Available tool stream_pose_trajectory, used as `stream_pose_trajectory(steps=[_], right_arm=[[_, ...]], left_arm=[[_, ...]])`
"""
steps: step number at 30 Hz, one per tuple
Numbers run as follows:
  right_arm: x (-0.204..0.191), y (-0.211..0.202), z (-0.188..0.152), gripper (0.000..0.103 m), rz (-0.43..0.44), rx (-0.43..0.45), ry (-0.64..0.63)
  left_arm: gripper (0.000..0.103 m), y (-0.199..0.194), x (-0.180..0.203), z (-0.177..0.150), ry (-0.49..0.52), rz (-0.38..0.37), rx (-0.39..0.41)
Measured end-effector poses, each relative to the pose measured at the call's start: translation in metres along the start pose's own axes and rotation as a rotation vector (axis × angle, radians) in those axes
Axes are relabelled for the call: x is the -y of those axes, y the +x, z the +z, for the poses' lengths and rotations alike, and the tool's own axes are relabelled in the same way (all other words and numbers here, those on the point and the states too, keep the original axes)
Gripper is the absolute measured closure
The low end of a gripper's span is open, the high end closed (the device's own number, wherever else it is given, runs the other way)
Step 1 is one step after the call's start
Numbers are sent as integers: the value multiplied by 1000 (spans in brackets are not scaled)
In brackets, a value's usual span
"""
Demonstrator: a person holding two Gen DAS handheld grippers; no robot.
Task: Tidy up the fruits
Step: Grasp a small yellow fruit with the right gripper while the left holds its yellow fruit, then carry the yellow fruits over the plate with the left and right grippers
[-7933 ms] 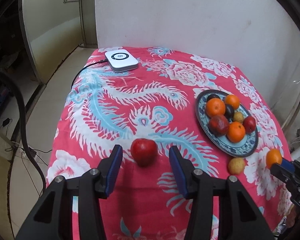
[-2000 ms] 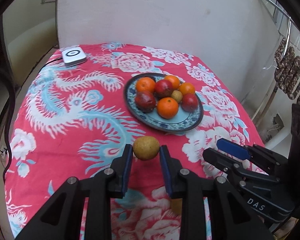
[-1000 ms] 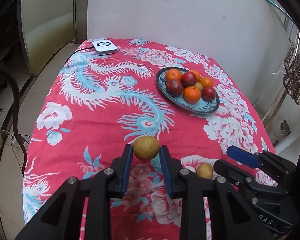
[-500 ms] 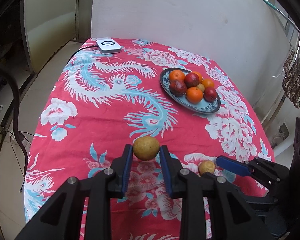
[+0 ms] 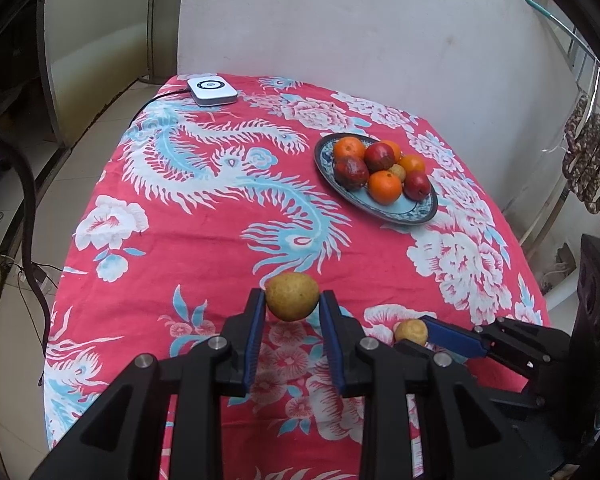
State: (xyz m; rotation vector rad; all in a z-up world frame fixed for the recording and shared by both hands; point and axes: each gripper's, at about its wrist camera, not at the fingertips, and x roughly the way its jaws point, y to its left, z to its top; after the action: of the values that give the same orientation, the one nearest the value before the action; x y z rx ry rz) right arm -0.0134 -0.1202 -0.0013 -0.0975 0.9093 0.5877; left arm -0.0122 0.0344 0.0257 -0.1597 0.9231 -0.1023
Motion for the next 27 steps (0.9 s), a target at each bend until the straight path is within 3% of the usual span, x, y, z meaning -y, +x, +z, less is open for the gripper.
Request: stream_pose_trajectory(steps=[27], right_arm=[[51,-29,40,78,-41,115,64]], left_arm=[[74,6,26,45,43,-80,36]])
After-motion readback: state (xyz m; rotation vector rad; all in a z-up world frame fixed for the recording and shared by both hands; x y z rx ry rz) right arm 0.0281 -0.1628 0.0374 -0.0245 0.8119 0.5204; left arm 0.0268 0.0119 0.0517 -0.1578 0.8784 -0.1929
